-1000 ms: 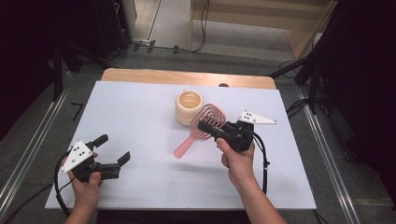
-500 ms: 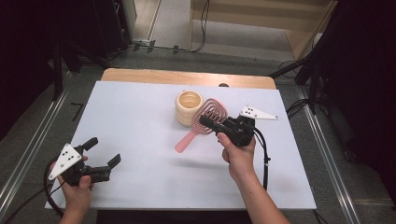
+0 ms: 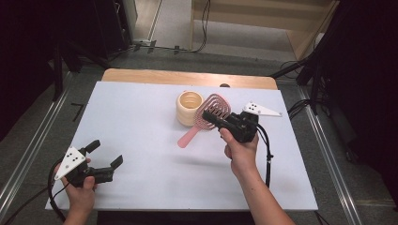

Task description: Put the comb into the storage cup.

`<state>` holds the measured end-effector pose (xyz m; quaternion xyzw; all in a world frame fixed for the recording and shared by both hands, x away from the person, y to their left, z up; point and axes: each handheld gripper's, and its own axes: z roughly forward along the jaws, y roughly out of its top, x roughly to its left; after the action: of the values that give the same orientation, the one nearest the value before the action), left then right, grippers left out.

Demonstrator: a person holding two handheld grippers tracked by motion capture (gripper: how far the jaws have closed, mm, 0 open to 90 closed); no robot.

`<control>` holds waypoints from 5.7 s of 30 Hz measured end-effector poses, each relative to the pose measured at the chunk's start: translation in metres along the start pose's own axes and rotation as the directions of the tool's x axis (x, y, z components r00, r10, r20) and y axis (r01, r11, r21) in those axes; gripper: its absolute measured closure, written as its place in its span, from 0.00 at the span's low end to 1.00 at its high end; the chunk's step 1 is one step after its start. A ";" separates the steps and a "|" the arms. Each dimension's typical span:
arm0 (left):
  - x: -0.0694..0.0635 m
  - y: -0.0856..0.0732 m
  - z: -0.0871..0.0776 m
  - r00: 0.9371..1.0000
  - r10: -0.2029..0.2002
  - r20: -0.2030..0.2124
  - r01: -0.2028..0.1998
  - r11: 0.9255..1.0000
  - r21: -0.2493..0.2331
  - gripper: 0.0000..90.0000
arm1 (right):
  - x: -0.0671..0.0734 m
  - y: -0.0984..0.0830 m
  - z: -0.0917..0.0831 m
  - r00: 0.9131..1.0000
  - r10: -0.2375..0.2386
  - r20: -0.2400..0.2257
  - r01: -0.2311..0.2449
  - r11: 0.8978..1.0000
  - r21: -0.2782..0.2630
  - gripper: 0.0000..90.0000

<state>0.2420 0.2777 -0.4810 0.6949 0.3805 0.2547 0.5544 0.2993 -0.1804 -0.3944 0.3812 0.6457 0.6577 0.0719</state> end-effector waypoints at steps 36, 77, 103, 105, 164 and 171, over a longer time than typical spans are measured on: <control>-0.003 -0.002 0.000 1.000 0.009 -0.001 -0.009 1.000 0.003 0.00 | -0.005 0.038 0.010 0.998 -0.040 0.057 0.043 0.998 -0.046 0.68; -0.002 -0.002 0.000 1.000 0.006 0.001 -0.006 1.000 0.001 0.00 | -0.039 0.071 0.029 0.990 -0.045 0.133 0.059 0.993 -0.103 0.68; -0.002 -0.002 0.000 1.000 0.004 0.003 -0.004 1.000 0.001 0.00 | -0.062 0.061 0.057 0.979 -0.023 0.202 0.040 0.996 -0.081 0.68; -0.002 -0.002 0.001 1.000 0.005 0.004 -0.005 1.000 0.002 0.00 | -0.064 0.059 0.058 0.978 -0.024 0.207 0.041 0.996 -0.079 0.68; -0.002 -0.002 0.000 1.000 0.010 0.008 -0.010 1.000 0.005 0.00 | -0.089 0.009 0.094 0.970 0.031 0.243 -0.045 0.998 0.053 0.67; -0.002 -0.002 0.001 1.000 0.010 0.008 -0.010 1.000 0.006 0.00 | -0.094 0.011 0.088 0.962 0.026 0.272 -0.053 0.994 0.093 0.42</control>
<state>0.2408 0.2757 -0.4827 0.6996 0.3757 0.2537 0.5523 0.4217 -0.1676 -0.4335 0.4831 0.6542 0.5679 0.1270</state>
